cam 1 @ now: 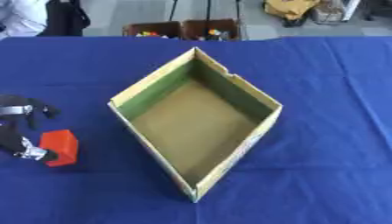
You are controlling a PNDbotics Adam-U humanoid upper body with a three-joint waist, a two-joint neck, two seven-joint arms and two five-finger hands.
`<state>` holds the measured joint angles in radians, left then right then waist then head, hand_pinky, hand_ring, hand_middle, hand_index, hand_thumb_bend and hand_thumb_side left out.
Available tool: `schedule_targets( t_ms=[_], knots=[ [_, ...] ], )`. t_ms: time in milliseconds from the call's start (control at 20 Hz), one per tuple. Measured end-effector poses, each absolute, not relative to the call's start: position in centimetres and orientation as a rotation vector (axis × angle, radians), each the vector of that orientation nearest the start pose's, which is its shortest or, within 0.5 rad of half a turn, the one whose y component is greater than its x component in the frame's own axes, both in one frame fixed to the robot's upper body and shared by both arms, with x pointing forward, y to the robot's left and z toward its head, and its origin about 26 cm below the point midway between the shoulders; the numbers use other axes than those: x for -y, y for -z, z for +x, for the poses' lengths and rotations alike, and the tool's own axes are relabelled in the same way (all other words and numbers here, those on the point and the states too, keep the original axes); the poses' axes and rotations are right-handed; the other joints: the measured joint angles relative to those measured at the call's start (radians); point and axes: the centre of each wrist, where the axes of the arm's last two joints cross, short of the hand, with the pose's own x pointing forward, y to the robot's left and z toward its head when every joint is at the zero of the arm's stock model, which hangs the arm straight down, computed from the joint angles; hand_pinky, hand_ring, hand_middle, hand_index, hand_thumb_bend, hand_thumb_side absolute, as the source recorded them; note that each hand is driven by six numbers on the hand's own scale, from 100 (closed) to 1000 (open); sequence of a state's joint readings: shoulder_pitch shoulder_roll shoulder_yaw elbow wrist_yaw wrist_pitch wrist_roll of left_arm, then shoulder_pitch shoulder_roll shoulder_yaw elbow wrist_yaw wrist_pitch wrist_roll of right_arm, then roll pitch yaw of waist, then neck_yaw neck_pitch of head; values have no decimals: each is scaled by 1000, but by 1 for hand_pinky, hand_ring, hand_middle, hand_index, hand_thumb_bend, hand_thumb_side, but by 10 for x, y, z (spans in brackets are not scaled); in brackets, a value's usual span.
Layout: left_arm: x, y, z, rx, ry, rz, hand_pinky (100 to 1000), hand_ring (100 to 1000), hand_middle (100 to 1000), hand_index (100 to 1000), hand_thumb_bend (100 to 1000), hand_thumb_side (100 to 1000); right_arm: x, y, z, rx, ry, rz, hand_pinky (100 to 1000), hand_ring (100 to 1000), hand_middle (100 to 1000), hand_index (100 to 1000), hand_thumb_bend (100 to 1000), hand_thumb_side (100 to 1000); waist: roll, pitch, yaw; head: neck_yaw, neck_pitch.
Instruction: Pick up objects on the table and place them in the box.
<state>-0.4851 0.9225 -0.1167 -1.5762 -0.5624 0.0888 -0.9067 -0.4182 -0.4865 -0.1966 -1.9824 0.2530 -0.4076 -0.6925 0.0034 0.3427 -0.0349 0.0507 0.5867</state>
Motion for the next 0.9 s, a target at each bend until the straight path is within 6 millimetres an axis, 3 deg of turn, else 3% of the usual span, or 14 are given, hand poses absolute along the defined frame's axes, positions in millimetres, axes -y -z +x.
schedule_targets(
  t_ms=[600,900],
  knots=[
    [-379,-229,360,829,1588,721,476,655,853,935,537,478,317,-268,301,-3063,-322,876,756,703,755,739,100,672,0,0,-3,8,-8],
    [-378,-228,361,829,1606,743,415,610,770,829,481,478,317,-268,301,-3065,-326,873,757,703,754,736,100,668,0,0,-4,9,-10]
  ],
)
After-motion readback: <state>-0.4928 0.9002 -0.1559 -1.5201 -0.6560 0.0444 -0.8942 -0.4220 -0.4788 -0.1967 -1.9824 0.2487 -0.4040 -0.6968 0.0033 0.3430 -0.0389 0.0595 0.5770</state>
